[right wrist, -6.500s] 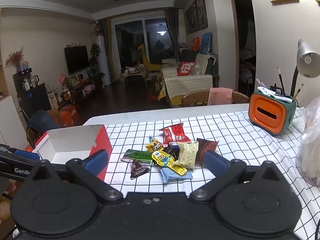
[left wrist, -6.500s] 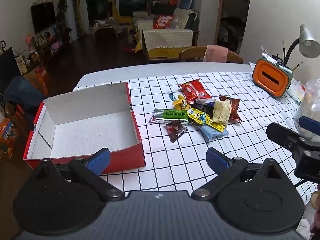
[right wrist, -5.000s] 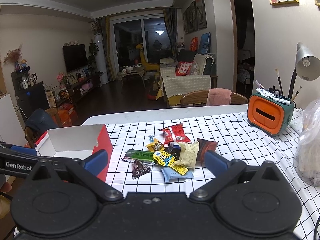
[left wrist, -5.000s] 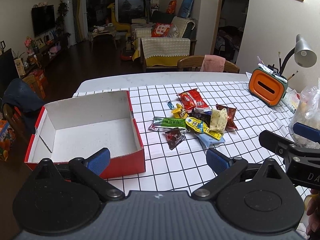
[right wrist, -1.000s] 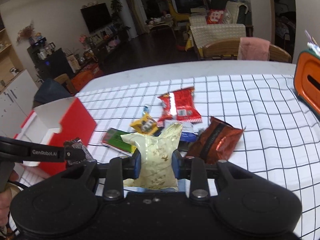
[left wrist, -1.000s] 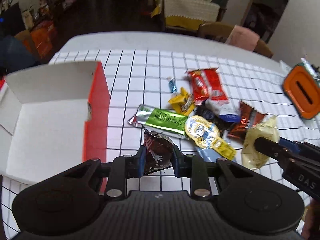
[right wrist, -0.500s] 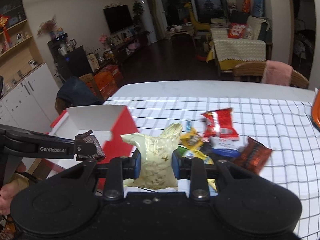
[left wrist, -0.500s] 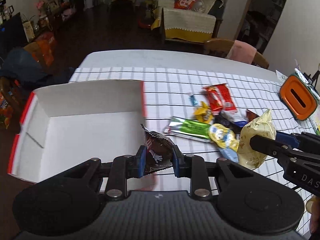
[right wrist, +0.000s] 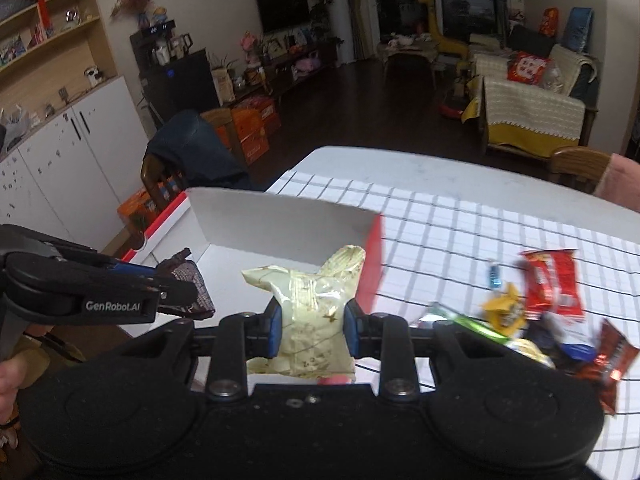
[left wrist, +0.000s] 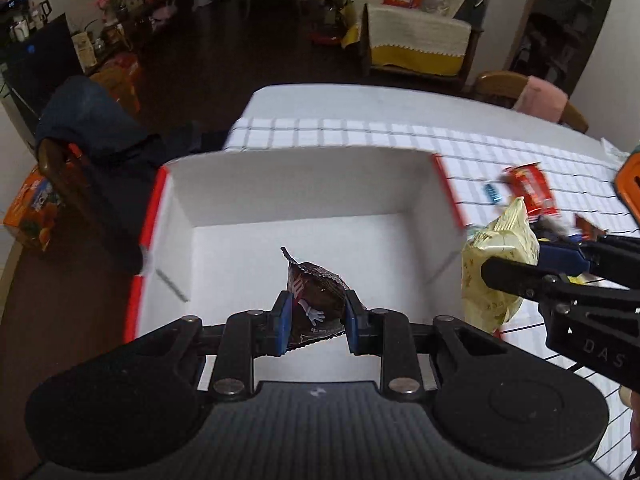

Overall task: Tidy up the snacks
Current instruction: 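Carry both packets into the cardboard box and open both tools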

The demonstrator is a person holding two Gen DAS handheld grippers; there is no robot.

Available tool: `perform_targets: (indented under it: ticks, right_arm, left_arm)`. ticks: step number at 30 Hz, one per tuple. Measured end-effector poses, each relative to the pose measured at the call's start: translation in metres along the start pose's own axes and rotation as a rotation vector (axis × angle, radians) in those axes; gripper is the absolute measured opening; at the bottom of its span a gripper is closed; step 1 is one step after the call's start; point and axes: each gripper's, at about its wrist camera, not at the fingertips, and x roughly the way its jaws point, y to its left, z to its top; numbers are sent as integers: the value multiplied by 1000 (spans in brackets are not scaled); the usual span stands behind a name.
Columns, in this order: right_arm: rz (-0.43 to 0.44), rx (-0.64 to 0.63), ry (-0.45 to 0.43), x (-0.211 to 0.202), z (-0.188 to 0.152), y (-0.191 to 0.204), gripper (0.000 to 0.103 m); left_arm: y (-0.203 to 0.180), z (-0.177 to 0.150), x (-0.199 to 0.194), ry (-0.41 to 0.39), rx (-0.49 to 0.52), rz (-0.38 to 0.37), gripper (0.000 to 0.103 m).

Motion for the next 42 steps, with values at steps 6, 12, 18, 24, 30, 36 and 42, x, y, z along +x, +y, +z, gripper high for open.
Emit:
perform_targets:
  ticks: [6, 12, 18, 24, 30, 36, 42]
  right_arm:
    - [15, -14, 59, 34, 9, 28, 29]
    - [-3, -80, 146, 72, 11, 52, 29]
    - [-15, -75, 228, 101, 2, 58, 29]
    - [-20, -68, 276, 114, -6, 61, 29]
    - [-22, -77, 290, 118, -8, 65, 29]
    - [-13, -53, 266, 109, -7, 63, 30]
    - [10, -15, 219, 87, -4, 56, 30]
  left_arm:
    - [32, -1, 25, 45, 11, 26, 26]
    - [47, 0, 47, 94, 26, 26, 26]
    - [46, -5, 68, 160, 67, 32, 26]
    - [44, -13, 82, 207, 98, 30, 27]
    - [43, -13, 88, 218, 101, 23, 27]
    - [44, -14, 79, 194, 97, 15, 28]
    - [42, -10, 57, 142, 82, -4, 46]
